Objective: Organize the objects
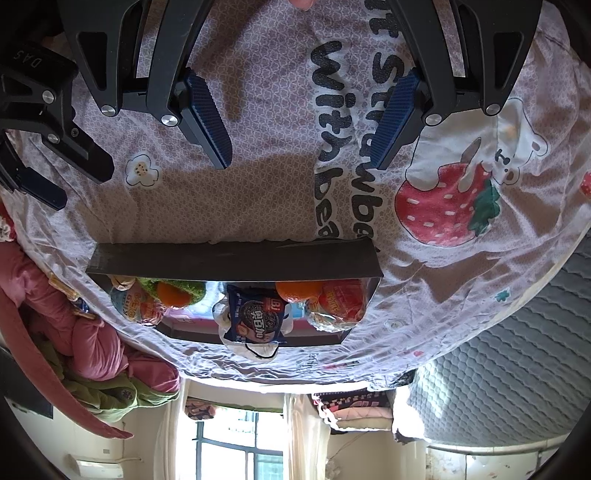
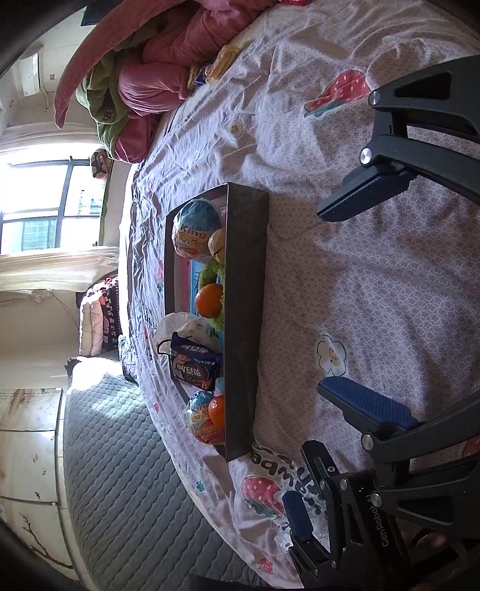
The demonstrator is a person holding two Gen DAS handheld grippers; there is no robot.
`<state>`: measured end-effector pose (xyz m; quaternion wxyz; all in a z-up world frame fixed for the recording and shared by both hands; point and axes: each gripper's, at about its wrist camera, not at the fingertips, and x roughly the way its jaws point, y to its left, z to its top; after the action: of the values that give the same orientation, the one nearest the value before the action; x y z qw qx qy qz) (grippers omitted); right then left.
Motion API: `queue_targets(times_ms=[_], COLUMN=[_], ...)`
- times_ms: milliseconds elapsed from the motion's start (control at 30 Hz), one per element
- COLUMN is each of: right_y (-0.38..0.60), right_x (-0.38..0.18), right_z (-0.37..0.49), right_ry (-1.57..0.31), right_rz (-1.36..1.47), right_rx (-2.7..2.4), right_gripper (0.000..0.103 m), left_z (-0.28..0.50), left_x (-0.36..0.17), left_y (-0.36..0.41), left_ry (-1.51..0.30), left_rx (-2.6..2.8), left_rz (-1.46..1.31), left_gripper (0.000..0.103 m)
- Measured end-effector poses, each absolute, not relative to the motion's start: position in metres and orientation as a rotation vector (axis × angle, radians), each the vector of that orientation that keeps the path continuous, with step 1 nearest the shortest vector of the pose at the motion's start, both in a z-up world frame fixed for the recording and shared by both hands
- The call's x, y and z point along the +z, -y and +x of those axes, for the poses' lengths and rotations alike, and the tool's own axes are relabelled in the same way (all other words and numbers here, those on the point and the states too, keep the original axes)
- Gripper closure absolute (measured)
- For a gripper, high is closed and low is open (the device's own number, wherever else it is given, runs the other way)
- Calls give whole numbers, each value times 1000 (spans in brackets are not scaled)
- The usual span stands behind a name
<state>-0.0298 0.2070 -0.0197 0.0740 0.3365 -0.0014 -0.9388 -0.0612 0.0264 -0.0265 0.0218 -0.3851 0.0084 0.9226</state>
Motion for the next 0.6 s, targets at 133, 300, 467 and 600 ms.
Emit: queue_targets(times_ms=[133,300,467,600], right_y=[-208,-207,-207,-209], right_x=[-21,-24,-26,-26], right_z=[-30,-33,-33,-33], right_ry=[10,10,10,14], right_rz=[1020,1036,1041,1045], right_rx=[-2812,-2804,-2801,-2803], right_gripper=[18,18,18,18], left_z=[-61,-62,-62,-61], left_x=[-29,-31,-32,-31], left_y=[-26,-25,-23,-22], left_ry=[-32,-37,-31,-30], left_rx=[2856,2857,2864,2865], left_rz=[-1189,-1190,-1187,-1188], left_gripper=[25,25,25,25])
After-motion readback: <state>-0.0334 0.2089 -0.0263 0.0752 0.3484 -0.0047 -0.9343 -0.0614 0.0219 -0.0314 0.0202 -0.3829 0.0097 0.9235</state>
